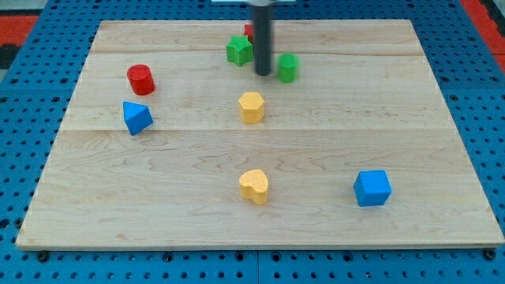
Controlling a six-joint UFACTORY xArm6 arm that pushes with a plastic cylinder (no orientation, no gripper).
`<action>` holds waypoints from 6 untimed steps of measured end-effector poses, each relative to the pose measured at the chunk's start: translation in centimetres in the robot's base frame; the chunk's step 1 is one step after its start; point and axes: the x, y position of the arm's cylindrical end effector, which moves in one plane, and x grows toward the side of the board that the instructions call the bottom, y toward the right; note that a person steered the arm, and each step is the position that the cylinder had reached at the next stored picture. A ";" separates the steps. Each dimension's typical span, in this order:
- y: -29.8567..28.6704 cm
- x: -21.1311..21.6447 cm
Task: Slide red star slightly towards left
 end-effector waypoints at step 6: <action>-10.0 -12.6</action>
